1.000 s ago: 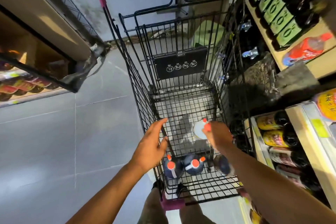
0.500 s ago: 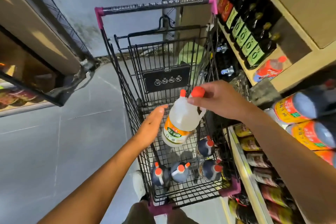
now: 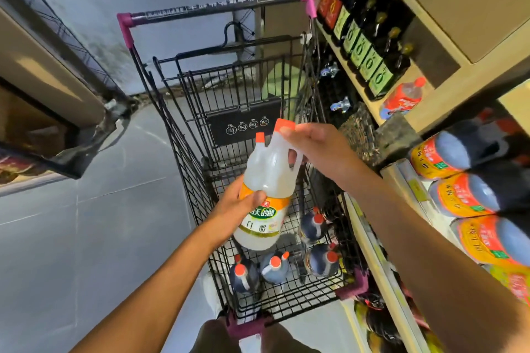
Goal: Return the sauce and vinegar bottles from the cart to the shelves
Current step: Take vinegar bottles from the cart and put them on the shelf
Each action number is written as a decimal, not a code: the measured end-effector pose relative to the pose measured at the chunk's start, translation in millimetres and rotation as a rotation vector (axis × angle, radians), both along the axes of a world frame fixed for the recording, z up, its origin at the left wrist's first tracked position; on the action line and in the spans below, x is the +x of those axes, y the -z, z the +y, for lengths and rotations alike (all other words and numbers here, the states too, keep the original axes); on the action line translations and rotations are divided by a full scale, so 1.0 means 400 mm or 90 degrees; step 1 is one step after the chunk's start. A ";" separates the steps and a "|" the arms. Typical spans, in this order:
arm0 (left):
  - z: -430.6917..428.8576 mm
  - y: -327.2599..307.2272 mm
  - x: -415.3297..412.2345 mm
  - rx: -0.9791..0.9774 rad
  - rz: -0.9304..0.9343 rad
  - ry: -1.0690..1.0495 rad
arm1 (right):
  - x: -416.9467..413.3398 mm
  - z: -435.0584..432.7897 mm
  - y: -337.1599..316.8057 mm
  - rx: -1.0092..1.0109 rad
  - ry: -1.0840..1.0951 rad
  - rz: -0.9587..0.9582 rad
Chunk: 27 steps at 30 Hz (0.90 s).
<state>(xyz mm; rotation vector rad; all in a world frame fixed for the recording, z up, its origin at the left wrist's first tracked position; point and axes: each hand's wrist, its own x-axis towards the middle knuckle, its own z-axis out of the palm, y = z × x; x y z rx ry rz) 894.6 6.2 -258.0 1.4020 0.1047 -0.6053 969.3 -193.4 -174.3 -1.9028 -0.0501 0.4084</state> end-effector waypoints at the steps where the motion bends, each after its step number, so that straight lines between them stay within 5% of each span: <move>1: -0.002 0.006 0.000 -0.002 0.007 -0.015 | -0.012 -0.012 0.035 0.040 0.049 0.032; 3: 0.002 0.026 -0.002 0.012 0.012 -0.047 | -0.049 -0.060 0.147 0.060 0.189 0.124; 5: 0.012 0.049 -0.005 0.017 0.012 -0.054 | -0.109 -0.122 0.294 -0.070 0.269 0.218; 9: 0.026 0.060 -0.011 0.029 0.017 -0.052 | -0.247 -0.178 0.524 -0.395 0.070 0.416; 16: 0.051 0.096 -0.028 0.049 0.043 -0.062 | -0.279 -0.129 0.666 -0.520 0.162 0.335; 27: 0.110 0.130 -0.052 0.070 0.058 -0.065 | -0.258 -0.137 0.723 -0.630 0.103 0.253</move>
